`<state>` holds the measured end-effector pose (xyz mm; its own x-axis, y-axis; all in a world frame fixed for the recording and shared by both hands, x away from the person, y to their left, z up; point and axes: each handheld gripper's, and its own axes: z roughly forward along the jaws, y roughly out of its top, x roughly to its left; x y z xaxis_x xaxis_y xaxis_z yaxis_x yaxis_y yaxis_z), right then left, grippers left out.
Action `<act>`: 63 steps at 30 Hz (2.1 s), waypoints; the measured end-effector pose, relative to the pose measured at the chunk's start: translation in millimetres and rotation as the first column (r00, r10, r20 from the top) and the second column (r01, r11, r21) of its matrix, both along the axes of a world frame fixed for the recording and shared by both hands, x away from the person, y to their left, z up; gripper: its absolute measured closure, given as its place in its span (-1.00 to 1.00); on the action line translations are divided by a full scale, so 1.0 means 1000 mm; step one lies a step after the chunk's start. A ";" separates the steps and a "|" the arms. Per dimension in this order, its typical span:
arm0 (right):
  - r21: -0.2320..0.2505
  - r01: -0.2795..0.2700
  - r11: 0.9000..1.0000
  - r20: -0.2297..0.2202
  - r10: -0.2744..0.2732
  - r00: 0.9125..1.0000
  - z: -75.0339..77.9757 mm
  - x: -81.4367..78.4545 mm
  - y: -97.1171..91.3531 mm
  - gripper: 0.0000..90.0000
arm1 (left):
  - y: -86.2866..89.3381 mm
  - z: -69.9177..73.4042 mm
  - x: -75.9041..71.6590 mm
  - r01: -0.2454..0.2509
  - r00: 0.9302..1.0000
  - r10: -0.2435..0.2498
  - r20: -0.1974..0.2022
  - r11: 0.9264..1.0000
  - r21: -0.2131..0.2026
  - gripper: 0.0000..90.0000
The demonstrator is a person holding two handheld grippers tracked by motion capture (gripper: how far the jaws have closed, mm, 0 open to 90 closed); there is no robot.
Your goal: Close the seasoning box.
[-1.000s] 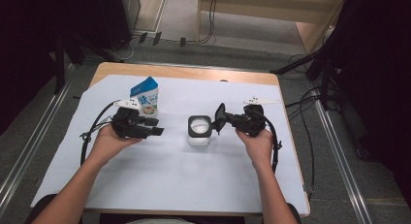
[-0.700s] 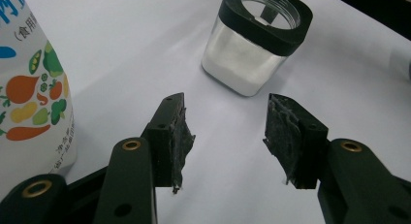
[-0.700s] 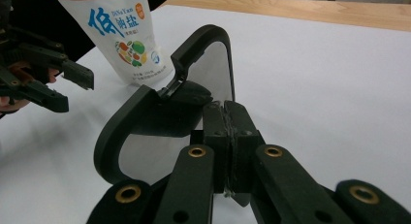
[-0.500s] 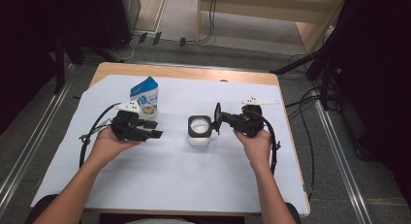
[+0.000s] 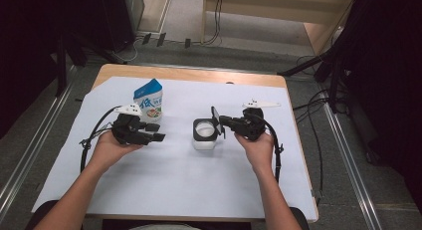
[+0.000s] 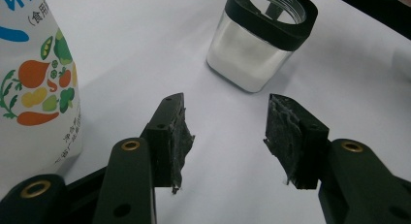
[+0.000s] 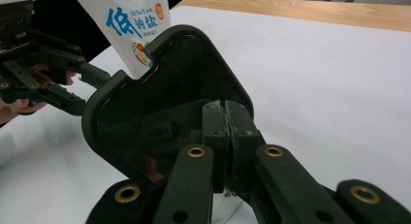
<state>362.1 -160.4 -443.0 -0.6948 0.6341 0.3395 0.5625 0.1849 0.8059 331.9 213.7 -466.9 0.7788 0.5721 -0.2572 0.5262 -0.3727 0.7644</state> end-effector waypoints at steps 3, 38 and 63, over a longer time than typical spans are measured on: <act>-0.006 -0.005 1.000 -0.005 0.005 1.000 -0.001 0.001 0.005 0.98 | 0.002 0.001 0.000 0.004 1.000 -0.004 0.002 1.000 0.004 0.10; -0.067 0.117 0.991 0.066 -0.113 0.991 -0.012 -0.002 -0.038 0.50 | 0.014 -0.002 0.001 -0.012 1.000 0.012 0.010 1.000 -0.014 0.04; -0.086 0.254 0.963 0.072 -0.248 0.966 -0.031 -0.008 -0.082 0.28 | 0.008 -0.012 0.012 0.008 1.000 -0.008 -0.016 1.000 -0.010 0.03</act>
<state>354.1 -242.3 -473.6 -0.5268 0.8175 0.2326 0.5514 0.1205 0.8255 344.2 221.7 -478.7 0.7789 0.5634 -0.2755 0.5357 -0.3693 0.7593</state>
